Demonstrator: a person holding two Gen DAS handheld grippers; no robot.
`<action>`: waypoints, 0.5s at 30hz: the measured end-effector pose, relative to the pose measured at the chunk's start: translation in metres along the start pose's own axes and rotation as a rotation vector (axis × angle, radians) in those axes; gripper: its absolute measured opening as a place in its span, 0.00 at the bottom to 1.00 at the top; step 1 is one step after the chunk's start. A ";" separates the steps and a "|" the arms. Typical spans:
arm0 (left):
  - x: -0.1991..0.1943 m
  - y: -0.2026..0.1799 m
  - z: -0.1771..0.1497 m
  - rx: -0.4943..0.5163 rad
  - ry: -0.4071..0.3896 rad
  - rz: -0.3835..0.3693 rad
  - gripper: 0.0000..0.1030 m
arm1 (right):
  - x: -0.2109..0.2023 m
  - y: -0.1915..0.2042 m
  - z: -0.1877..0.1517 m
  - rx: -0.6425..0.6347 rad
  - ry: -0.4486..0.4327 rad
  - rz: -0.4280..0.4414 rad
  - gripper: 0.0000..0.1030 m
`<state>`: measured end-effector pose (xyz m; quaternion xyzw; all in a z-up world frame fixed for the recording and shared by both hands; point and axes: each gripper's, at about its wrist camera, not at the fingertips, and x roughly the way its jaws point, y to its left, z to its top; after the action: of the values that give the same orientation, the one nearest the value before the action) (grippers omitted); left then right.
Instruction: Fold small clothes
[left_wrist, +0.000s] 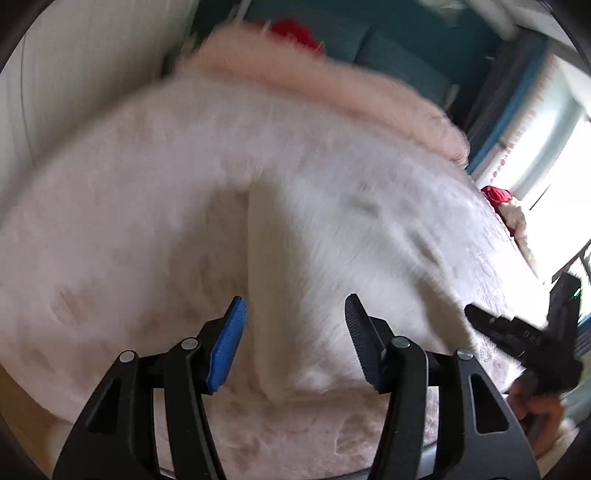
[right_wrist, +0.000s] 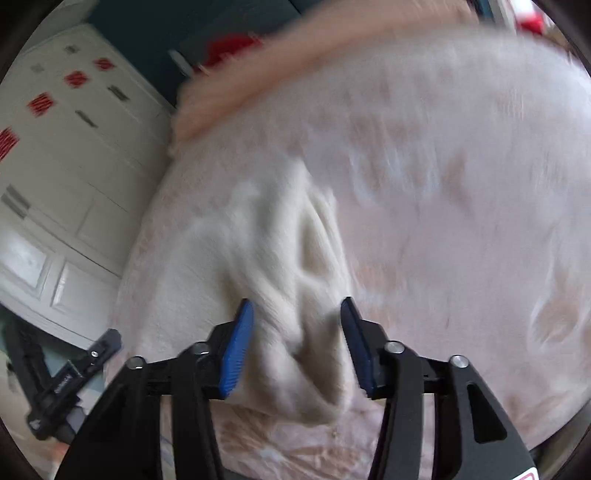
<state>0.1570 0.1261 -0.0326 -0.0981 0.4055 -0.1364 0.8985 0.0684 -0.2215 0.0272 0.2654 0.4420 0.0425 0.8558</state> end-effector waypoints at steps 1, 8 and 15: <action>-0.008 -0.007 0.004 0.026 -0.022 0.003 0.52 | -0.008 0.013 0.002 -0.043 -0.020 0.009 0.05; 0.061 -0.035 -0.015 0.103 0.202 0.072 0.52 | 0.064 0.030 -0.035 -0.268 0.176 -0.212 0.00; 0.062 -0.029 -0.016 0.124 0.203 0.096 0.53 | 0.026 0.058 -0.020 -0.300 0.103 -0.173 0.00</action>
<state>0.1795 0.0776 -0.0779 -0.0084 0.4893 -0.1271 0.8628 0.0779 -0.1557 0.0278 0.0931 0.4953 0.0475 0.8624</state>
